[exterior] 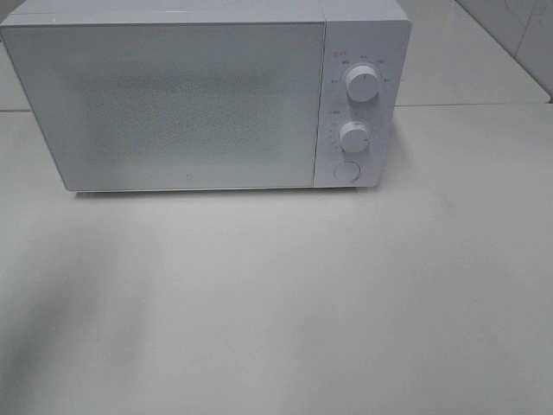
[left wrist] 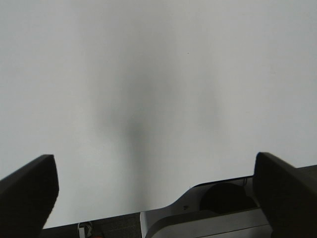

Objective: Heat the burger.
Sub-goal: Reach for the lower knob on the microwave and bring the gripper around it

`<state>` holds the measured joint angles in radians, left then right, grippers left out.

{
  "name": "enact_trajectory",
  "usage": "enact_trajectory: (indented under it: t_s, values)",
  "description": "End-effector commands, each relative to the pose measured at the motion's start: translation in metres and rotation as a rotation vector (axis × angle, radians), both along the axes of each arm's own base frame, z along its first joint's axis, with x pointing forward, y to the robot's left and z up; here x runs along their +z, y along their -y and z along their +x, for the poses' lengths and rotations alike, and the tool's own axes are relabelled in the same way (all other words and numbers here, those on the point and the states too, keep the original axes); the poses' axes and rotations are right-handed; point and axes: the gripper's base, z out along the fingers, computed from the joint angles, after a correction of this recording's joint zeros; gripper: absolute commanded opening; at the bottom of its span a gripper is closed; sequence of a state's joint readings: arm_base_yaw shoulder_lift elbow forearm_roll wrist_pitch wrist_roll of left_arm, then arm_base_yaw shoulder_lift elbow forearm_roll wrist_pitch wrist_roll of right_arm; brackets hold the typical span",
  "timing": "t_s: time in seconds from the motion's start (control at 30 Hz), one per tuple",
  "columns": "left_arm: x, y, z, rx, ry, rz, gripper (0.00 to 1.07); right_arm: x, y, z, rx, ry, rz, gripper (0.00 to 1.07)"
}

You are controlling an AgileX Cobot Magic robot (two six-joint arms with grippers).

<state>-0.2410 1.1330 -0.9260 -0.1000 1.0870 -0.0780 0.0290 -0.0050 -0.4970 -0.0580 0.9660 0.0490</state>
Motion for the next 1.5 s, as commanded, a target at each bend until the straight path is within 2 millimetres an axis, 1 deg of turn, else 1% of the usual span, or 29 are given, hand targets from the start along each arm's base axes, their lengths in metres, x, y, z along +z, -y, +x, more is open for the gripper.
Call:
enact_trajectory:
  t_s: [0.03,0.07,0.1,0.13,0.17,0.23,0.27,0.3,0.33,0.37,0.43,0.47,0.5,0.57,0.6,0.67,0.7,0.77,0.8,0.83,0.9,1.2,1.27,1.3,1.37,1.4,1.47,1.5]
  values:
    - [-0.003,-0.004,-0.013,0.001,-0.004,0.001,1.0,0.0,0.0,-0.003,0.001,0.029,-0.008,0.73]
    - [-0.011,-0.006,-0.021,0.001,-0.023,0.005,1.0,0.0,0.0,-0.003,0.001,0.029,-0.008,0.73]
    - [-0.011,-0.006,-0.021,0.001,-0.023,0.005,1.0,0.0,0.0,-0.003,0.001,0.029,-0.008,0.73]
    - [-0.015,-0.007,-0.025,-0.004,-0.03,0.009,1.0,0.0,0.0,-0.003,0.001,0.029,-0.008,0.73]
    - [-0.023,-0.009,-0.032,-0.011,-0.036,0.014,1.0,0.0,0.0,-0.003,0.001,0.029,-0.008,0.73]
    - [-0.027,-0.009,-0.036,-0.011,-0.039,0.013,1.0,0.0,0.0,-0.003,0.001,0.029,-0.008,0.73]
    - [-0.034,-0.011,-0.044,-0.01,-0.046,0.015,1.0,0.0,0.0,-0.003,0.001,0.029,-0.008,0.73]
    - [-0.034,-0.011,-0.044,-0.01,-0.046,0.015,1.0,0.0,0.0,-0.003,0.001,0.029,-0.008,0.73]
    - [-0.039,-0.013,-0.052,-0.018,-0.055,0.02,1.0,0.0,0.0,-0.003,0.001,0.029,-0.008,0.73]
    - [-0.039,-0.013,-0.052,-0.018,-0.055,0.02,1.0,0.0,0.0,-0.003,0.001,0.029,-0.008,0.73]
    - [-0.044,-0.016,-0.063,-0.045,-0.04,0.027,1.0,0.0,0.0,-0.003,0.001,0.029,-0.008,0.73]
    - [-0.044,-0.016,-0.063,-0.045,-0.04,0.027,1.0,0.0,0.0,-0.003,0.001,0.029,-0.008,0.73]
    - [-0.047,-0.018,-0.071,-0.062,-0.032,0.031,1.0,0.0,0.0,-0.003,0.001,0.029,-0.008,0.73]
    - [-0.05,-0.019,-0.075,-0.067,-0.033,0.033,1.0,0.0,0.0,-0.003,0.001,0.029,-0.008,0.73]
    - [-0.054,-0.021,-0.082,-0.067,-0.032,0.032,1.0,0.0,0.0,-0.003,0.001,0.029,-0.008,0.73]
    - [-0.057,-0.021,-0.086,-0.067,-0.029,0.031,1.0,0.0,0.0,-0.003,0.001,0.029,-0.008,0.73]
    - [-0.06,-0.022,-0.092,-0.058,-0.014,0.02,1.0,0.0,0.0,-0.003,0.001,0.029,-0.008,0.73]
    - [-0.058,-0.023,-0.093,-0.058,0.001,0.016,1.0,0.0,0.0,-0.003,0.001,0.029,-0.008,0.73]
    - [-0.054,-0.024,-0.098,-0.057,0.04,0.004,1.0,0.0,0.0,-0.003,0.001,0.029,-0.008,0.73]
    - [-0.054,-0.024,-0.098,-0.057,0.04,0.004,1.0,0.0,0.0,-0.003,0.001,0.029,-0.008,0.73]
    - [-0.049,-0.026,-0.106,-0.064,0.099,0.002,1.0,0.0,0.0,-0.003,0.001,0.029,-0.008,0.73]
    - [-0.04,-0.029,-0.119,-0.063,0.201,-0.019,1.0,0.0,0.0,-0.003,0.001,0.029,-0.008,0.73]
    - [-0.036,-0.03,-0.126,-0.062,0.248,-0.039,1.0,0.0,0.0,-0.003,0.001,0.029,-0.008,0.73]
    - [-0.036,-0.03,-0.126,-0.062,0.248,-0.039,1.0,0.0,0.0,-0.003,0.001,0.029,-0.008,0.73]
    - [-0.032,-0.032,-0.135,-0.061,0.309,-0.052,1.0,0.0,0.0,-0.003,0.001,0.029,-0.008,0.73]
    - [-0.032,-0.032,-0.135,-0.061,0.309,-0.052,1.0,0.0,0.0,-0.003,0.001,0.029,-0.008,0.73]
    - [-0.028,-0.035,-0.145,-0.06,0.378,-0.066,1.0,0.0,0.0,-0.003,0.001,0.029,-0.008,0.73]
    - [-0.028,-0.035,-0.145,-0.06,0.378,-0.066,1.0,0.0,0.0,-0.003,0.001,0.029,-0.008,0.73]
